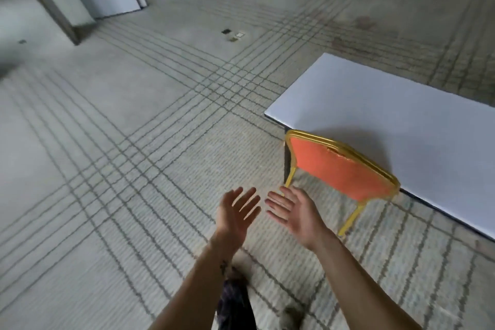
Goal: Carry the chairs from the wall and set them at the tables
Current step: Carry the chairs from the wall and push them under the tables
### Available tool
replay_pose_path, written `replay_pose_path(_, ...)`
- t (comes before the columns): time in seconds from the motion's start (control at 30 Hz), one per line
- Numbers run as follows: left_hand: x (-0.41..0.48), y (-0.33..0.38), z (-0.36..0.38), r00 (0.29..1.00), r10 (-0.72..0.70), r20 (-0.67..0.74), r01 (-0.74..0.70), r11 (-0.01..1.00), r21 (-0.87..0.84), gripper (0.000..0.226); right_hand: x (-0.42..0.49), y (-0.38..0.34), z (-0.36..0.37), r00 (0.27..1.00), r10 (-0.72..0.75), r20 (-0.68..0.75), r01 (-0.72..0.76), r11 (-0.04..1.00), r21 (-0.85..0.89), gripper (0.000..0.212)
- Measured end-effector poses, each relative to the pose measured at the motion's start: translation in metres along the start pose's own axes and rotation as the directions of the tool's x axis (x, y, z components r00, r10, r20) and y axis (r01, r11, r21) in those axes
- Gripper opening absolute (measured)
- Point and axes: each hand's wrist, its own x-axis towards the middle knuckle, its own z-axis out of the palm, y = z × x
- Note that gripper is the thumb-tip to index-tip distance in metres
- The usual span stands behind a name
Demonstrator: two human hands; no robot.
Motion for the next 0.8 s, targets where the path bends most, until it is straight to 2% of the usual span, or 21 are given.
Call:
replay_pose_path(0.13, -0.058, 0.024, -0.064, 0.987, 0.111, -0.112, -0.126, 0.982, -0.138, 0.032, -0.022, 0.038, 0.058, 0.988, 0.091, 0.124, -0.071, 0.985, -0.158, 0.04)
replay_pose_path(0.27, -0.144, 0.045, -0.159, 0.933, 0.246, -0.262, -0.318, 0.904, -0.286, 0.032, -0.056, 0.114, 0.133, 0.931, 0.254, 0.26, -0.158, 0.927, -0.341, 0.037)
replay_pose_path(0.43, -0.245, 0.048, -0.268, 0.842, 0.314, -0.438, -0.482, 0.803, -0.35, 0.032, -0.112, 0.218, 0.199, 0.818, 0.416, 0.398, -0.182, 0.843, -0.507, 0.036)
replay_pose_path(0.6, -0.351, 0.027, -0.378, 0.754, 0.315, -0.577, -0.597, 0.695, -0.4, 0.031, -0.188, 0.343, 0.244, 0.702, 0.556, 0.445, -0.183, 0.745, -0.641, 0.037)
replay_pose_path(0.8, -0.49, -0.009, -0.51, 0.62, 0.353, -0.701, -0.745, 0.546, -0.384, 0.037, -0.308, 0.495, 0.284, 0.559, 0.686, 0.466, -0.151, 0.636, -0.757, 0.04)
